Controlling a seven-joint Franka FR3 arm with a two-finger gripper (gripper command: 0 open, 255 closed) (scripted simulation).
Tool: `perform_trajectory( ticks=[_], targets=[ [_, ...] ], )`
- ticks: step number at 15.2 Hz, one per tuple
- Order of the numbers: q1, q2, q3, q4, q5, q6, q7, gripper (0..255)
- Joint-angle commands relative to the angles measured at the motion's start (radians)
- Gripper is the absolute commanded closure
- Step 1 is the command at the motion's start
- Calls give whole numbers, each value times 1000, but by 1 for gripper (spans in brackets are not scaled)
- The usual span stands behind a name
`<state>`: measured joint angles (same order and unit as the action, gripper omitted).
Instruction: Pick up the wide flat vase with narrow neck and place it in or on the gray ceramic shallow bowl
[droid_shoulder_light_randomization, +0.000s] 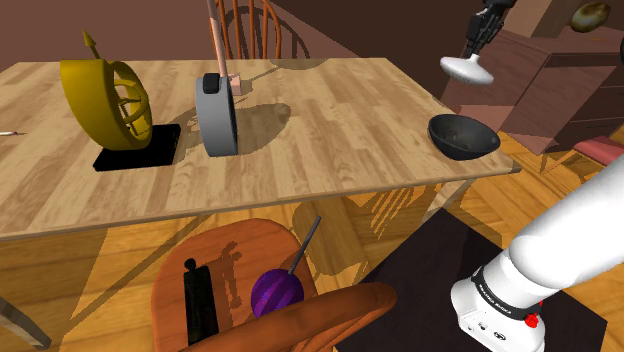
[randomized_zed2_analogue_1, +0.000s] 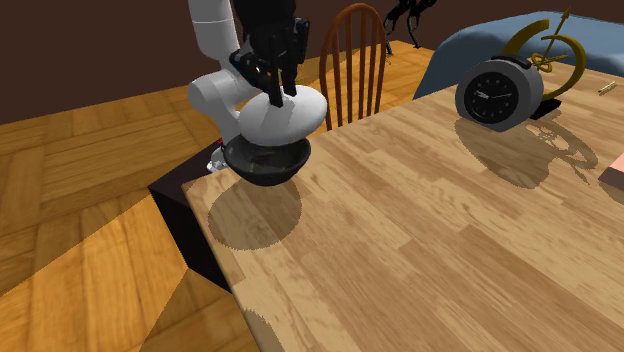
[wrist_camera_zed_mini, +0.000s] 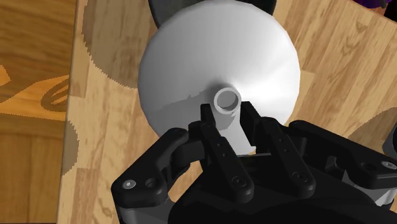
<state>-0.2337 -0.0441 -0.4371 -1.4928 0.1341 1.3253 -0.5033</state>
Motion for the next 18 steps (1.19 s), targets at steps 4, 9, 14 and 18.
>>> perform_trajectory(
  ticks=[4, 9, 14, 18],
  targets=[
    [20, -226, 54, -202, -74, 3, 76, 255],
    [13, -339, 85, -314, -100, 11, 108, 255],
    [9, -364, 86, -406, -108, 78, 105, 255],
    [5, -380, 86, -474, -113, 131, 102, 255]
  ],
)
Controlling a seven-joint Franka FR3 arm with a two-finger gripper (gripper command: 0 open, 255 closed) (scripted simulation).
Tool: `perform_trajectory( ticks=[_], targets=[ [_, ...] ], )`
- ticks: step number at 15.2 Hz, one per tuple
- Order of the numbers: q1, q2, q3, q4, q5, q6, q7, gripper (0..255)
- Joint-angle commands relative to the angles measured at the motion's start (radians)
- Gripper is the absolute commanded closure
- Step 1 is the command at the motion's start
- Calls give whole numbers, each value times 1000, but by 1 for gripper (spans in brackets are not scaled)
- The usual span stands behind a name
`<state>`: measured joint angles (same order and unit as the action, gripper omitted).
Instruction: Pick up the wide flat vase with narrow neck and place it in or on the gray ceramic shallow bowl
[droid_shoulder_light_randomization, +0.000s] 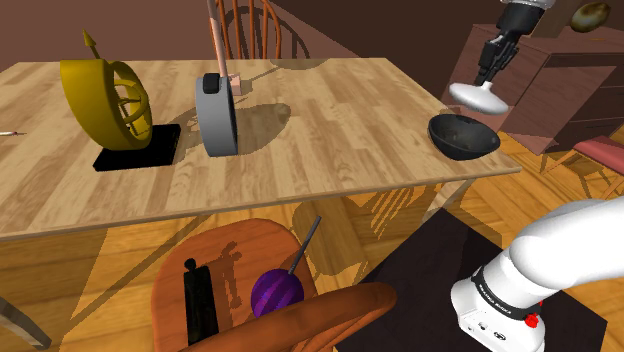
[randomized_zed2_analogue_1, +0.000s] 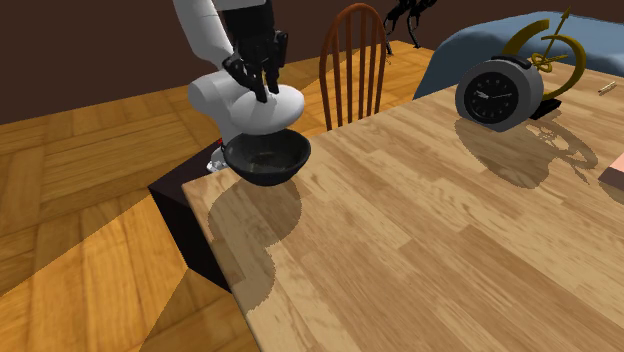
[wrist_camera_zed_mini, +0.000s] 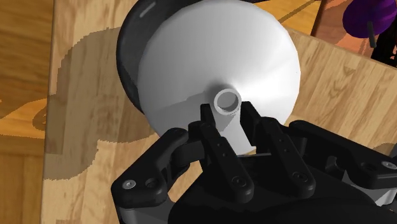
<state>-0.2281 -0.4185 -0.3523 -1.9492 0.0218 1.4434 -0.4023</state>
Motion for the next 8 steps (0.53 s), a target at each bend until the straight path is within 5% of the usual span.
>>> perform_trajectory(
  ticks=[1, 8],
  targets=[
    [-1, -9, 1, -34, -2, 26, 0, 255],
    [-8, -28, -3, -158, -11, 131, -8, 255]
  ],
)
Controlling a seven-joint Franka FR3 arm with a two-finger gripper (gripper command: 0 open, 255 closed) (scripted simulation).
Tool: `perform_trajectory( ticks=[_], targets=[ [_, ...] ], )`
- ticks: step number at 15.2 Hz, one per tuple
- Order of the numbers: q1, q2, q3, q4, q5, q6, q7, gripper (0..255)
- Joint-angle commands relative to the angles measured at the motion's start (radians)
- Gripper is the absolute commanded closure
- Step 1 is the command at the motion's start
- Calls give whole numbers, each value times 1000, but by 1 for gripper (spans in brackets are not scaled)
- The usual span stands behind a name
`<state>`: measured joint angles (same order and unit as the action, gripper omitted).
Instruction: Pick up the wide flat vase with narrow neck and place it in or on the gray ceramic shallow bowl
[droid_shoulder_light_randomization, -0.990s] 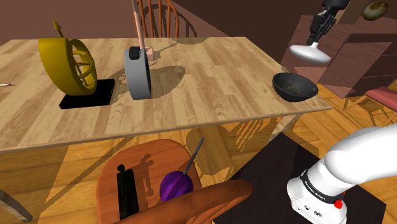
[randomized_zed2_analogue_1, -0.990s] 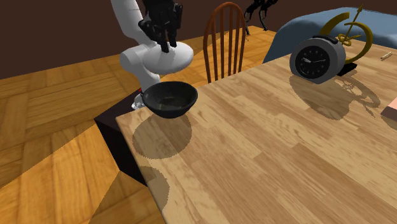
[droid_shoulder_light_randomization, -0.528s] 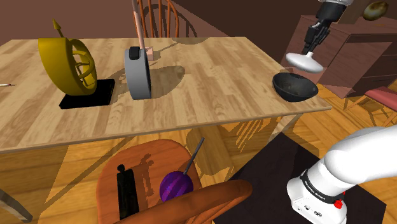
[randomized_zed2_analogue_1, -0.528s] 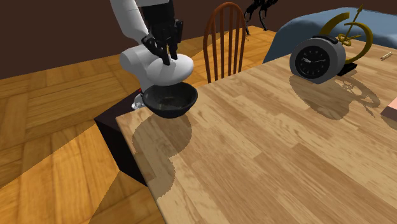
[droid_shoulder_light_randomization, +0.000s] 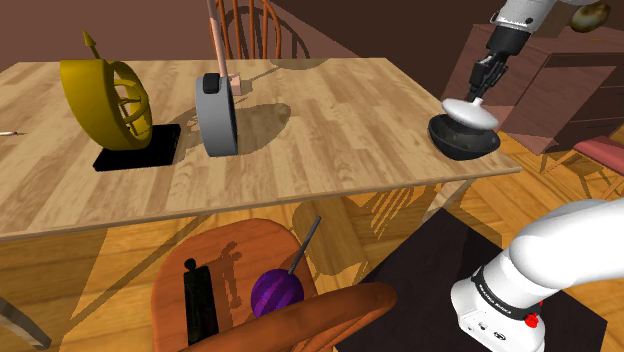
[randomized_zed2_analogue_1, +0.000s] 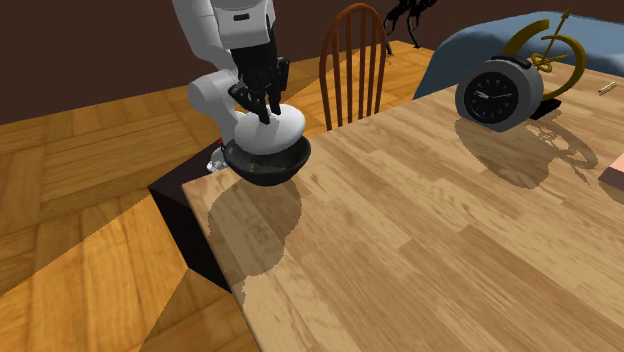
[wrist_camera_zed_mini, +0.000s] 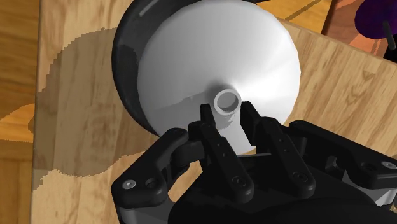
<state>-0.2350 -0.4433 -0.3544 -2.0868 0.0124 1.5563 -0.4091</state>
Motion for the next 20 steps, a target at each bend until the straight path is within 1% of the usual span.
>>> perform_trajectory(
  ticks=[1, 8, 9, 14, 18, 20],
  targets=[
    [-1, -4, 0, -20, -1, 18, -1, 255],
    [-1, -3, 0, -20, -1, 18, -1, 255],
    [-1, -3, -1, -20, -1, 18, -1, 0],
    [-1, -3, -1, -20, -1, 18, -1, 0],
    [4, 39, -11, 144, 7, -106, -11, 0],
    [4, 39, -11, 144, 7, -106, -11, 0]
  ],
)
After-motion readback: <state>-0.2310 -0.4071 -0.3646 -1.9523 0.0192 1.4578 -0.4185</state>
